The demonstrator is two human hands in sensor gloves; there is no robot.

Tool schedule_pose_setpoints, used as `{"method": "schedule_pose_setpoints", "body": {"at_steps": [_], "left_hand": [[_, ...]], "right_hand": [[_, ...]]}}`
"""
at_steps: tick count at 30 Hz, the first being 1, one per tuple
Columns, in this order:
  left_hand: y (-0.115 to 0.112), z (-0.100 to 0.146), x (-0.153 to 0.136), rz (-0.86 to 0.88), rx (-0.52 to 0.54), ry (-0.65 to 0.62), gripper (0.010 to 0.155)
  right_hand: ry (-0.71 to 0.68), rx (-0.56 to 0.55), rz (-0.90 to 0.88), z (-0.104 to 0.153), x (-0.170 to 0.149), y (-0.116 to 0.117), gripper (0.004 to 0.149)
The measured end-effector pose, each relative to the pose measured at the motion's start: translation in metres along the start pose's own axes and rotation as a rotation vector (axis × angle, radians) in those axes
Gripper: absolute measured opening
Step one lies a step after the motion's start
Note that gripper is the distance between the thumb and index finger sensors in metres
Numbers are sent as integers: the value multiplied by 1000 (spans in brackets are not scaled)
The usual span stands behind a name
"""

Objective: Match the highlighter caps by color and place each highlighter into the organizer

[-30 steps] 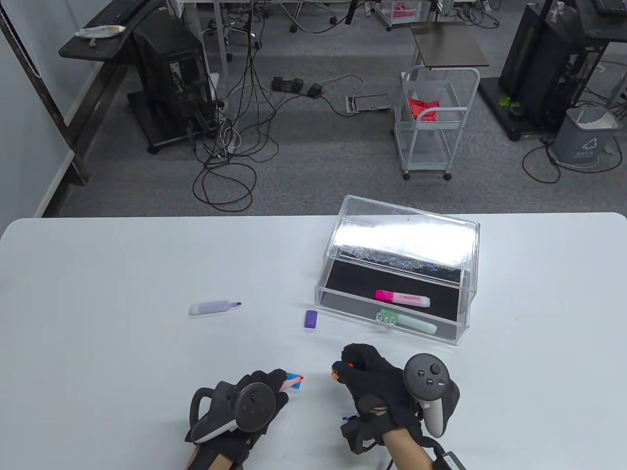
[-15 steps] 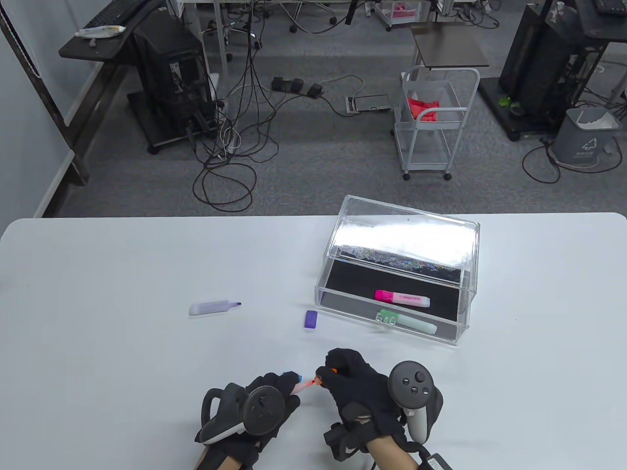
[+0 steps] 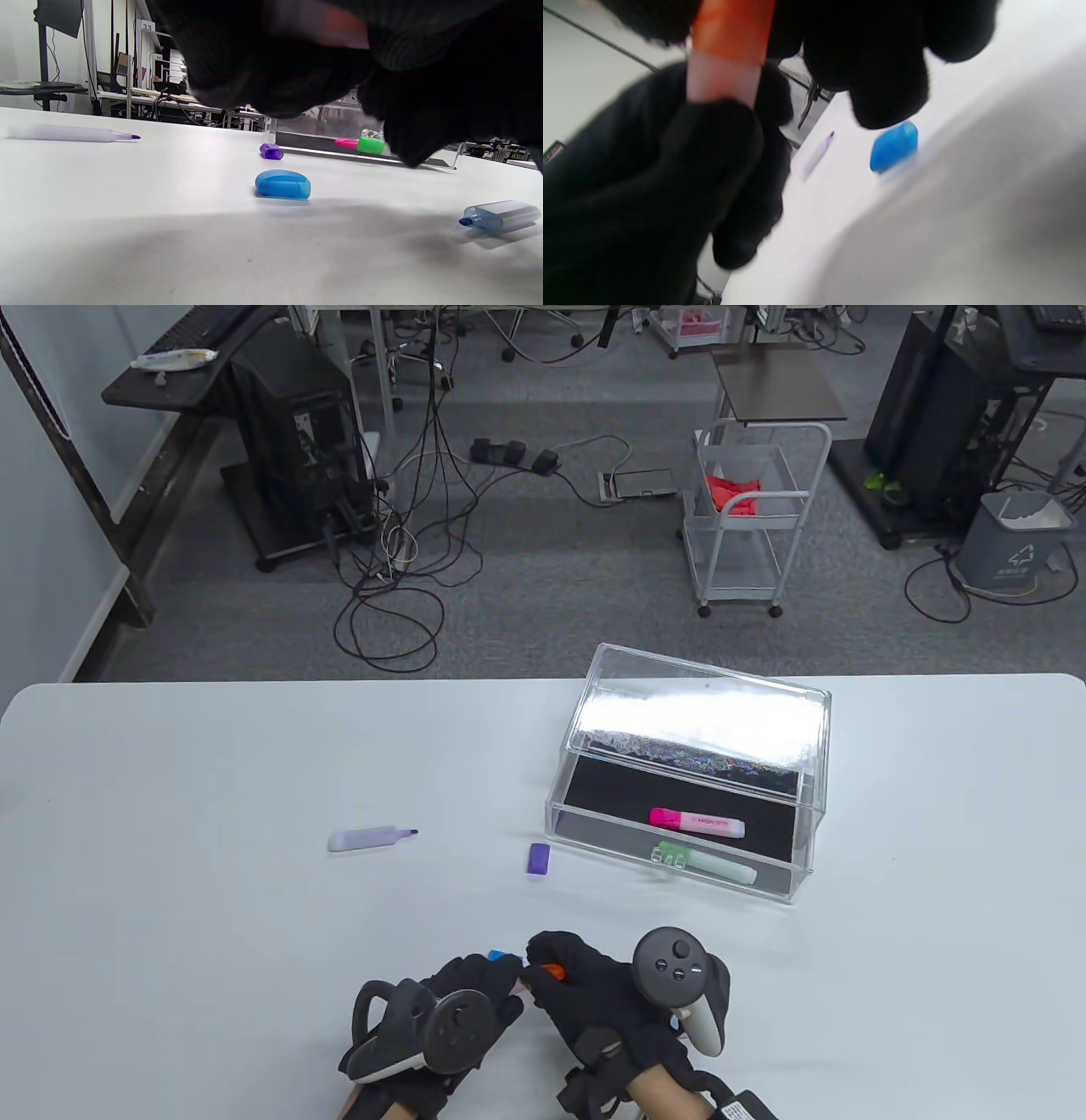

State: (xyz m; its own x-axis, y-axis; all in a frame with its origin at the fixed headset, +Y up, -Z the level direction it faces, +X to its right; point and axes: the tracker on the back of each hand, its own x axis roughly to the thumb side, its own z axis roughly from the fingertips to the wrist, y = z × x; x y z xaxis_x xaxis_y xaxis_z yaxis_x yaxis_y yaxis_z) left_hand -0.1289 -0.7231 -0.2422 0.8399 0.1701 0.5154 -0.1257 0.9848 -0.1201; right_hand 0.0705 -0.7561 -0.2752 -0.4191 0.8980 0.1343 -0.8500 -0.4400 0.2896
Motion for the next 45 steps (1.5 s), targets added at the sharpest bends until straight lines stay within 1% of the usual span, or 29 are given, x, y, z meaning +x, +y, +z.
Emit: {"method": "schedule_pose_setpoints", "body": {"at_steps": [2, 5, 7, 9, 11, 13, 15, 17, 18, 20, 21, 23, 25, 26, 27, 29, 30, 31, 32, 34, 37, 40, 42, 45], "left_hand": [[-1, 1, 1, -69, -8, -1, 57], [-3, 1, 4, -91, -25, -7, 57], [-3, 1, 8, -140, -22, -7, 56], [-2, 2, 12, -177, 1, -21, 56], [-1, 3, 13, -144, 16, -37, 56], [1, 5, 15, -153, 37, -42, 56], [1, 6, 17, -179, 42, -40, 55], [2, 7, 21, -218, 66, -27, 55], [2, 7, 22, -220, 55, -25, 55], [2, 7, 20, -210, 68, -33, 55], [1, 5, 17, -155, 61, -31, 55], [2, 4, 16, -143, 50, -11, 55], [3, 2, 13, -113, 49, 6, 55], [4, 1, 12, -96, 38, 13, 55], [4, 2, 10, -83, 38, 18, 55], [1, 2, 8, -104, 29, 36, 55], [-1, 2, 7, -126, 8, 54, 55], [-2, 1, 6, -135, -2, 58, 54], [-4, 1, 4, -139, -13, 68, 54], [-5, 0, 3, -130, -16, 73, 55], [-5, -1, 4, -121, -13, 71, 55], [-5, 0, 5, -86, 1, 44, 55], [-4, 0, 7, -65, 10, 33, 55], [-4, 1, 11, -53, 21, 15, 55]], "right_hand": [[8, -4, 50, 0, 0, 1, 61], [27, 39, 194, -1, 5, 3, 62], [31, 51, 224, -2, 7, 5, 61], [27, 42, 221, -2, 9, 4, 60], [23, 59, 198, -2, 11, 3, 60], [-4, 40, 193, -1, 13, 3, 60], [-13, 33, 223, 0, 15, 5, 59], [-25, 36, 215, 0, 15, 7, 58], [-22, 46, 206, -2, 13, 6, 58], [-38, 38, 191, -1, 13, 6, 57], [-41, 51, 195, 0, 13, 6, 57], [-55, 26, 190, 1, 13, 5, 57], [-65, 40, 192, 1, 16, 2, 59], [-72, 37, 225, 1, 17, 0, 63], [-106, 6, 285, 3, 20, -3, 66], [-170, -35, 394, 6, 27, -7, 70], [-217, -52, 479, 9, 31, -10, 71], [-231, -51, 501, 10, 33, -10, 73], [-264, -23, 575, 11, 37, -9, 75], [-278, 32, 670, 14, 40, -4, 79], [-304, 31, 812, 16, 44, 8, 82], [-347, 0, 932, 18, 51, 18, 82], [-389, -41, 1022, 21, 56, 25, 83], [-406, -69, 1111, 23, 60, 33, 84]]}}
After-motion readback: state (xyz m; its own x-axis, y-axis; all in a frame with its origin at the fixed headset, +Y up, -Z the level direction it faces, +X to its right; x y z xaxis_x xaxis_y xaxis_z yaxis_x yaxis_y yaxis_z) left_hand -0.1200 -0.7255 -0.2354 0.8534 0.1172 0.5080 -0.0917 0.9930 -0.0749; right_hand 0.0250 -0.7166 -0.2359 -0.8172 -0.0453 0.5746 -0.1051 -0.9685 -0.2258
